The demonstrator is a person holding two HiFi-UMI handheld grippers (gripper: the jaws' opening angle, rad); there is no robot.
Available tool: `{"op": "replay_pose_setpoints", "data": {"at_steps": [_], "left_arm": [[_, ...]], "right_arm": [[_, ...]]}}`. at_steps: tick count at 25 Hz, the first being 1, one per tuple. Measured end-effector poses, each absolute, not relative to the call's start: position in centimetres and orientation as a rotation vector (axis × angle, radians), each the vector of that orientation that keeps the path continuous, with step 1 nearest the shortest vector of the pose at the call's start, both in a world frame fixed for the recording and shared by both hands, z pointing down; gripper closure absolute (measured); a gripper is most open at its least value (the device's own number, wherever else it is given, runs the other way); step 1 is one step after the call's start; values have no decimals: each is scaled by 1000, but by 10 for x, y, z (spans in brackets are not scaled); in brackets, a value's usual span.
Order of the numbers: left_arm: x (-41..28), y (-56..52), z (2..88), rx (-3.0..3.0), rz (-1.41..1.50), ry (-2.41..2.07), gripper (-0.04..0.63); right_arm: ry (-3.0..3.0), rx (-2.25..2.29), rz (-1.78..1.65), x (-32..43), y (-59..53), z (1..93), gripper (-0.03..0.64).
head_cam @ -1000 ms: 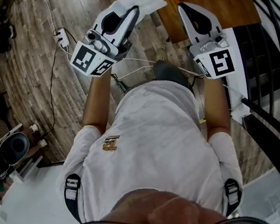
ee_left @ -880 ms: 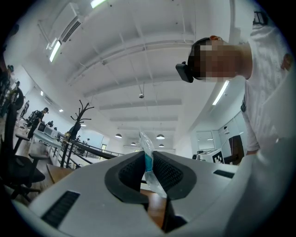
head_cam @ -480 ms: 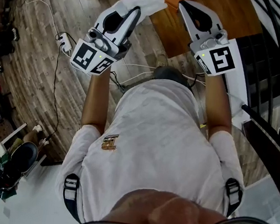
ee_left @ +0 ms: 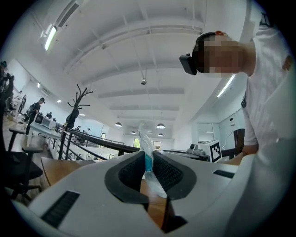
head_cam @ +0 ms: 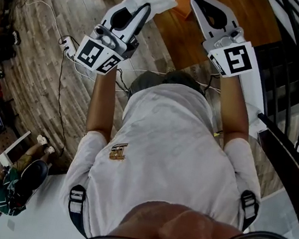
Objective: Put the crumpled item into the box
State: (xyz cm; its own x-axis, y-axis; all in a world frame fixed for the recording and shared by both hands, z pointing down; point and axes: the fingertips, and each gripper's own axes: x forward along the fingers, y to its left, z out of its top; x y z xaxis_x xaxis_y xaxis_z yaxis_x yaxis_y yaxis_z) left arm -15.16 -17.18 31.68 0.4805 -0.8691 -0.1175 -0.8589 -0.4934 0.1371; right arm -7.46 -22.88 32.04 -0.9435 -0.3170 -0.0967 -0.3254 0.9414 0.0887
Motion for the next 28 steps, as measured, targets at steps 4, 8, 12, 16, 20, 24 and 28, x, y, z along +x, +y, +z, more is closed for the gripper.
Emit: {"op": "replay_pose_setpoints", "data": {"at_steps": [4,8,12,16,20,24,28], "left_arm": [[-152,-175,322,2644,-240,-1532,528],[-153,-179,327,2647,-192,-1504,528],[-155,-187,335,2648,-127,-1460,528],[-156,-204,339,2659,-60,-1392,528],[-162,-221,353,2665,0,-1329,528],[-165,-232,368,2653,73,-1279,528],[-176,-261,382,2626,153,-1220,528]], "right_arm": [[3037,-510,162,-71,-227,325,584],[3029,-536,173,-70,-225,325,584],[3027,-581,197,-69,-224,322,584],[2991,-624,222,-72,-235,311,584],[3045,-676,222,-82,-247,322,584],[3050,-701,265,-90,-252,328,584],[3065,-728,262,-104,-276,329,584]]}}
